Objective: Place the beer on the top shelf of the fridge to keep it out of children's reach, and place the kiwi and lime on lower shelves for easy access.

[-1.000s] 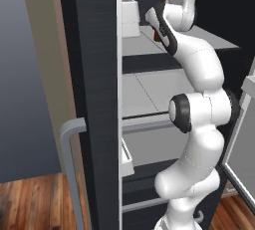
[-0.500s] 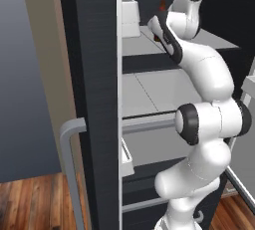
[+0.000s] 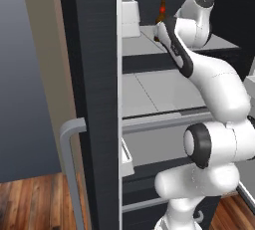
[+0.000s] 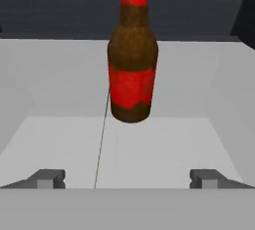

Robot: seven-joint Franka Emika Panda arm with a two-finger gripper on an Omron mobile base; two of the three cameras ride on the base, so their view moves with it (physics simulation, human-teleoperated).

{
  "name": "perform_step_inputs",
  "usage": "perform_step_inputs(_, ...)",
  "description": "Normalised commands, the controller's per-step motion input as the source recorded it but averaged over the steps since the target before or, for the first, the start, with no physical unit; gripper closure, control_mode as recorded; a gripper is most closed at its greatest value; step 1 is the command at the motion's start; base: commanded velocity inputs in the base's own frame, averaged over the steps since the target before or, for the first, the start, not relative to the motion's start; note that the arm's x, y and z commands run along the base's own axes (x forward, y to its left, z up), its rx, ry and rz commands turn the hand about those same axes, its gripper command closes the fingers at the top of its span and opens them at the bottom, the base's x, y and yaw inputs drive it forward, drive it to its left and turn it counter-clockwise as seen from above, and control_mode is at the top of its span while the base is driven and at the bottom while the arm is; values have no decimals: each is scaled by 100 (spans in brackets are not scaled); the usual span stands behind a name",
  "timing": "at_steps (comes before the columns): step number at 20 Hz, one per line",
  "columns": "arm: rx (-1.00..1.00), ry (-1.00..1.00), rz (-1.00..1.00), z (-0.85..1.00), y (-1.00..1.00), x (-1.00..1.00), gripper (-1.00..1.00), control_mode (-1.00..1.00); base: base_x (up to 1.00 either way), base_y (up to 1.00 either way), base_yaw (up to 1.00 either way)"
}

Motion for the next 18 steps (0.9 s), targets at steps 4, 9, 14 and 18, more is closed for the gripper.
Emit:
perform_step_inputs(4,0,0,0,-1,0,-71,-100,-100,0,0,0)
perform_step_inputs(9,-3,0,0,-19,6,-77,-100,-100,0,0,0)
perform_step_inputs(14,-3,0,0,-30,2,-69,-100,-100,0,0,0)
perform_step_inputs(18,-1,0,0,-19,0,-51,-100,-100,0,0,0)
